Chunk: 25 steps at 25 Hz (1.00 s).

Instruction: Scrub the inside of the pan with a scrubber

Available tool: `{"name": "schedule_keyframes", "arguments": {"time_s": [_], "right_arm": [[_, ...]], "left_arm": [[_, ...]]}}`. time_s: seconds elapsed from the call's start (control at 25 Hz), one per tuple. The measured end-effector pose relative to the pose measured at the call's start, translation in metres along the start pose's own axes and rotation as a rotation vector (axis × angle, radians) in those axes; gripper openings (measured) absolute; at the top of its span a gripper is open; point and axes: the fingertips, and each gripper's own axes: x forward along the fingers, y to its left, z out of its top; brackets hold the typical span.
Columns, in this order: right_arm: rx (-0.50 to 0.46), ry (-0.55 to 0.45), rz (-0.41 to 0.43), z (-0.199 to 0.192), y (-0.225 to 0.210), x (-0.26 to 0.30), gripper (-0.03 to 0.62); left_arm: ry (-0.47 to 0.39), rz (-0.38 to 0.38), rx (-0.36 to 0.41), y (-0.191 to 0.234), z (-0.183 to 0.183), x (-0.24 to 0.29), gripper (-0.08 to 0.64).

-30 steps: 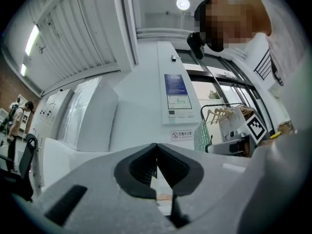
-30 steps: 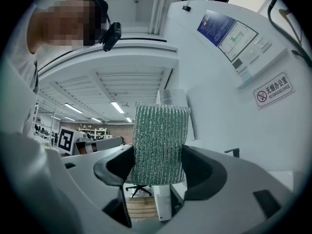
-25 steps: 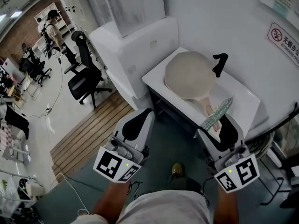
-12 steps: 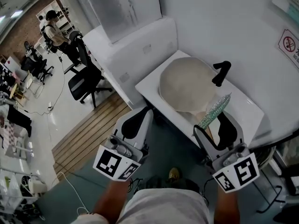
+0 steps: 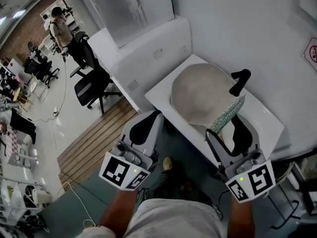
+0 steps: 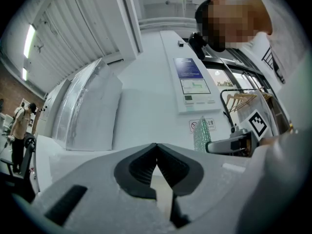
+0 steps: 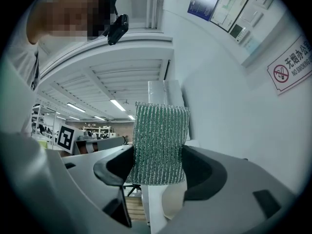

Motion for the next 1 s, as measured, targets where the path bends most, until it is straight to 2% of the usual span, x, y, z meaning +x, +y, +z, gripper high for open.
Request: {"name": "schedule_keyframes", "arguments": {"time_s": [0.4,1.0], "right_arm": [[-0.04,0.022,-0.068,-0.001,-0.027,0.057,0.304],[-0.082,0.125,-0.278,-0.025,-0.071,0.143,0.304]], "left_arm": [[-0.01,-0.052,-0.022,0.056,-0.017,0.054,0.015],[0.019,-0.187,-0.043,0.135,-0.049,0.129,0.015]]}}
